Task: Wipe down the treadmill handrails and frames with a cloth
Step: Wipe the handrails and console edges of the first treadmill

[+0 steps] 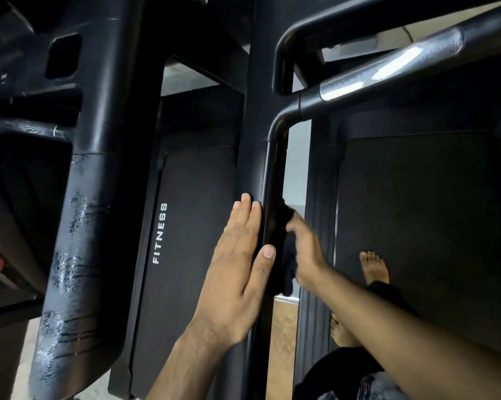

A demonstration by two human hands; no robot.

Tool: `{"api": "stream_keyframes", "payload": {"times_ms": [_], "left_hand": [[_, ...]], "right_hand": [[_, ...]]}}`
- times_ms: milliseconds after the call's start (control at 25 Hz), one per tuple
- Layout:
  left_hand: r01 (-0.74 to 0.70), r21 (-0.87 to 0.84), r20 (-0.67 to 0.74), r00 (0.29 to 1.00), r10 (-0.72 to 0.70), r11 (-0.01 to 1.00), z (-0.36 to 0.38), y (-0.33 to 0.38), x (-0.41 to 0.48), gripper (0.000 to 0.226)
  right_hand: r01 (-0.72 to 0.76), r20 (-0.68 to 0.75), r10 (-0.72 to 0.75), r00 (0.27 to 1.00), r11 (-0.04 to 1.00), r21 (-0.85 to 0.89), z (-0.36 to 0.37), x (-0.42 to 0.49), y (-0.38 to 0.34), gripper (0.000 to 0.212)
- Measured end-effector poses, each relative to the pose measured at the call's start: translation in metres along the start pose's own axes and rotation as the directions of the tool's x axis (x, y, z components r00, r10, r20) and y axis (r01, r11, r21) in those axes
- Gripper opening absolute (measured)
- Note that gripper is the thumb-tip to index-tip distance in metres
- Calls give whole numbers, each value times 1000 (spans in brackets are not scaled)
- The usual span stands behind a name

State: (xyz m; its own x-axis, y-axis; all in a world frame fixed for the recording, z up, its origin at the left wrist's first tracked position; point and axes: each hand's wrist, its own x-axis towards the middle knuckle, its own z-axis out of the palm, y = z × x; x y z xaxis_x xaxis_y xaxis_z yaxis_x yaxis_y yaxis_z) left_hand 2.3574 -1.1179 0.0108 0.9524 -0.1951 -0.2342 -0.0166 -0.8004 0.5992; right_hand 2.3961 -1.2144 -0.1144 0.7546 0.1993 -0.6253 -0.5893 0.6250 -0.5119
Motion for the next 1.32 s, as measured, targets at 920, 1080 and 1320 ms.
{"api": "stream_keyframes", "payload": {"times_ms": [920,1080,1320], "left_hand": [[227,-88,-181,954,-240,970,-34,0,-15,54],[321,-146,-312,883,-352,936,-24,-19,-94,50],[612,-388,-406,557,-724,689,16,-18,-211,46]], "right_hand": [[340,147,-391,909,488,-804,63,-107,-103,68],[634,617,-172,768,63,-771,123,-130,-108,63],[921,724,576,380,-311,-235,185,-151,-24,58]]}}
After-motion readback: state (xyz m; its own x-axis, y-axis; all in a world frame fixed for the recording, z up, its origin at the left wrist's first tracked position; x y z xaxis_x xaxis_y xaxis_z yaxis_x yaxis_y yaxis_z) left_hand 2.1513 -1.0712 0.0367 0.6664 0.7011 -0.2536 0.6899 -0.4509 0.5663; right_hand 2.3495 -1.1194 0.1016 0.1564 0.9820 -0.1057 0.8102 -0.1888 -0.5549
